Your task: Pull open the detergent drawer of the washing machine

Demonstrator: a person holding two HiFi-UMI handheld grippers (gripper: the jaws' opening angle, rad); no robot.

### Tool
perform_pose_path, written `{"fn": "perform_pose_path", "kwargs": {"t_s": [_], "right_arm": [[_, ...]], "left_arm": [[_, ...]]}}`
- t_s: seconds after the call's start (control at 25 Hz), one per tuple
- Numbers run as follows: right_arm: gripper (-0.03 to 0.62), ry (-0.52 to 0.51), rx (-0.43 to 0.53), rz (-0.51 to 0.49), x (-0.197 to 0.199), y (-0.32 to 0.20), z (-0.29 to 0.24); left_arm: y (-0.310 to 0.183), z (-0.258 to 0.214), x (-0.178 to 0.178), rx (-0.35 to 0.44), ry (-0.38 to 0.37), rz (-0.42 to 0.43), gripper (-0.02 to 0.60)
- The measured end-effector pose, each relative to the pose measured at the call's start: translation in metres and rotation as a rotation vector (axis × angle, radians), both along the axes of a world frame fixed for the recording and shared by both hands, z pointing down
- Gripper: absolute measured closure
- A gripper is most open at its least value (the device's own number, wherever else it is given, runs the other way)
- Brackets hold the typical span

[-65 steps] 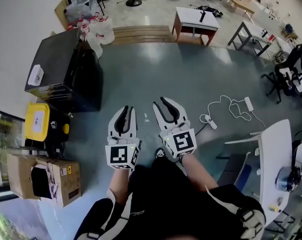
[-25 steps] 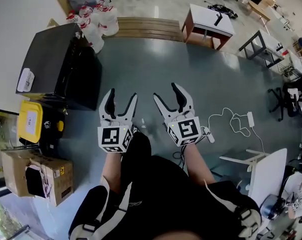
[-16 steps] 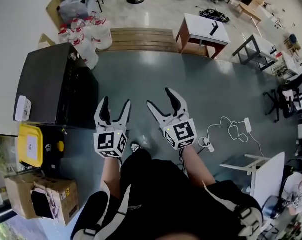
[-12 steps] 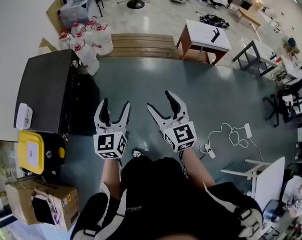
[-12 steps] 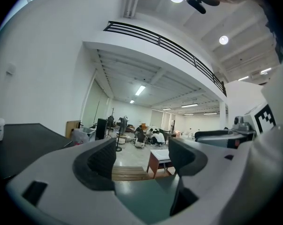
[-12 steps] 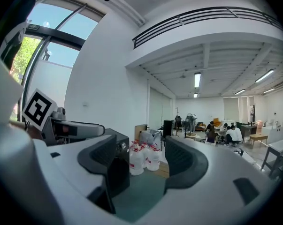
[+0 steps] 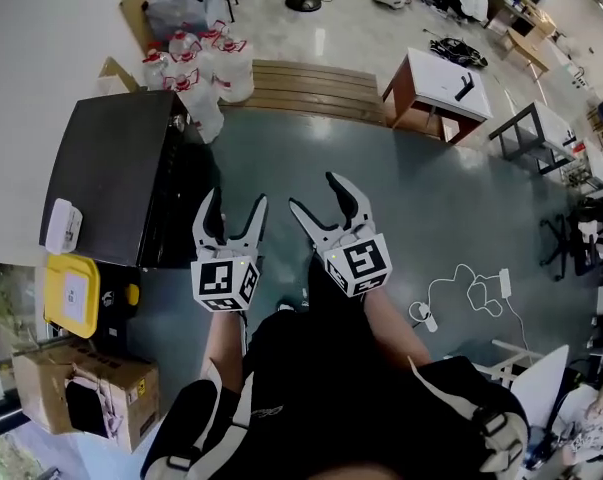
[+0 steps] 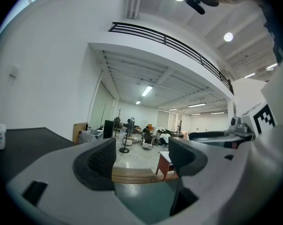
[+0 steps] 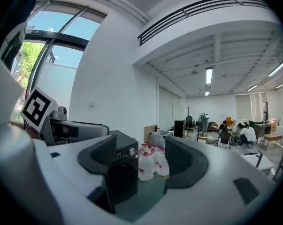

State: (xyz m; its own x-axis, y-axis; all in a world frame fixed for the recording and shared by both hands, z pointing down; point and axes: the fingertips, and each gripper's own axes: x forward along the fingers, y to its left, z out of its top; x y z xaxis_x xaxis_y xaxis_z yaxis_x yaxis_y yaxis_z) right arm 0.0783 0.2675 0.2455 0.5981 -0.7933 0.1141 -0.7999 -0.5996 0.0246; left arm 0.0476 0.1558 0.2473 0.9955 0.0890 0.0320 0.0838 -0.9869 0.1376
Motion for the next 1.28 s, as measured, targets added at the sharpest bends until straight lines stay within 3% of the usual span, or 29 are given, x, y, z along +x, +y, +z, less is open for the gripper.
{"fn": "perform_pose_path", "kwargs": {"t_s": [0.44, 0.84, 1.04, 1.28], "right_arm": [[0.261, 0.023, -0.001, -0.283, 0.084, -0.119, 0.003], [0.269, -0.048, -0.034, -0.588, 0.190, -0.224, 0.020], [0.269, -0.079, -0.140, -0.818, 0.186, -0.275, 0.057], [0.267, -0.111, -0.331, -1.160, 0.113, -0.319, 0.115]], "left_arm": [[-0.091, 0.008, 0.062, -0.014, 0.001, -0.247, 0.245], [-0.173, 0.022, 0.143, -0.018, -0.077, -0.522, 0.245], [-0.200, 0.059, 0.130, -0.063, -0.180, -0.695, 0.245], [-0.221, 0.105, 0.055, -0.116, -0.338, -0.917, 0.245]]}}
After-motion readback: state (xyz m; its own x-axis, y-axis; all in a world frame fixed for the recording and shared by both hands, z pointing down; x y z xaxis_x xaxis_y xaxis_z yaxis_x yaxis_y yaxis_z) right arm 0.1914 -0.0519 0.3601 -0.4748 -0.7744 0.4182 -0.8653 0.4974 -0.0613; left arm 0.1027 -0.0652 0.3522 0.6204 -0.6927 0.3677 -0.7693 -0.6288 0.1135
